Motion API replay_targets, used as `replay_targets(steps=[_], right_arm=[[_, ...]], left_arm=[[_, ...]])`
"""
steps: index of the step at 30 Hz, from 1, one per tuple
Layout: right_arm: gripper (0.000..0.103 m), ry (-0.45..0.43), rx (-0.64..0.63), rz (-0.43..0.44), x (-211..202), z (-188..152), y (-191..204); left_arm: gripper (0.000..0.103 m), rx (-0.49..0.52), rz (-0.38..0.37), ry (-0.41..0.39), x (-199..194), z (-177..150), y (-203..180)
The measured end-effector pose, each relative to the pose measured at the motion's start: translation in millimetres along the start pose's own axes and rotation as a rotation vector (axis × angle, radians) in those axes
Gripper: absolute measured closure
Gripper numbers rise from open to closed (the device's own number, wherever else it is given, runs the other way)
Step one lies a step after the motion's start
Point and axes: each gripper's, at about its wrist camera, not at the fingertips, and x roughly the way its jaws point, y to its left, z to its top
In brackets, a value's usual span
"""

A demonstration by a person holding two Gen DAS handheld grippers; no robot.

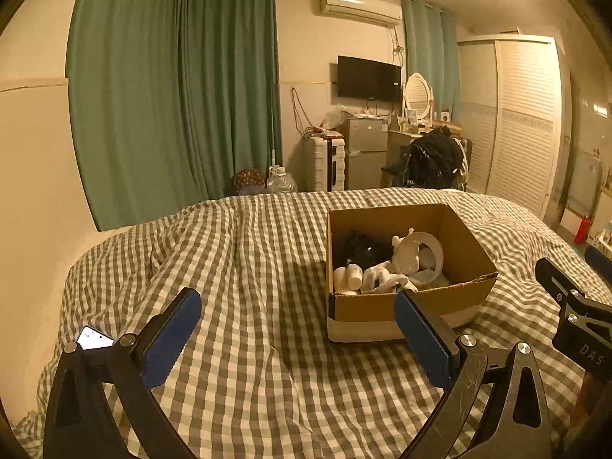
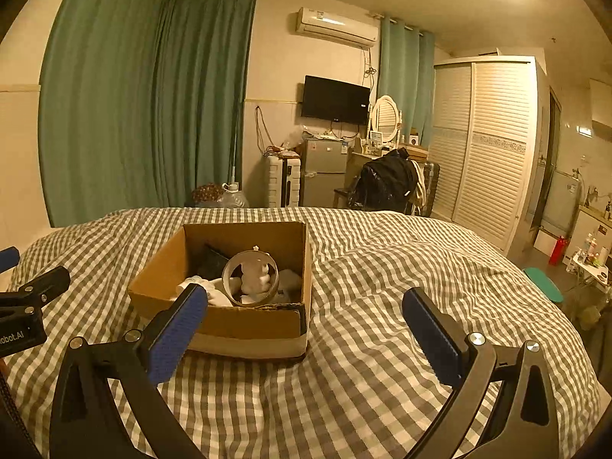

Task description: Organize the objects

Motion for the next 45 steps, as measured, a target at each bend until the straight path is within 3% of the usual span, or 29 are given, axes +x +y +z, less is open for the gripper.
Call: replay_targets(steps=[45], right_arm=[[0.001, 0.022, -0.014, -0.022, 5.5, -6.8, 3.6]], left_arm=[[0.000, 0.023, 0.008, 0.032, 5.9, -6.2, -5.4]])
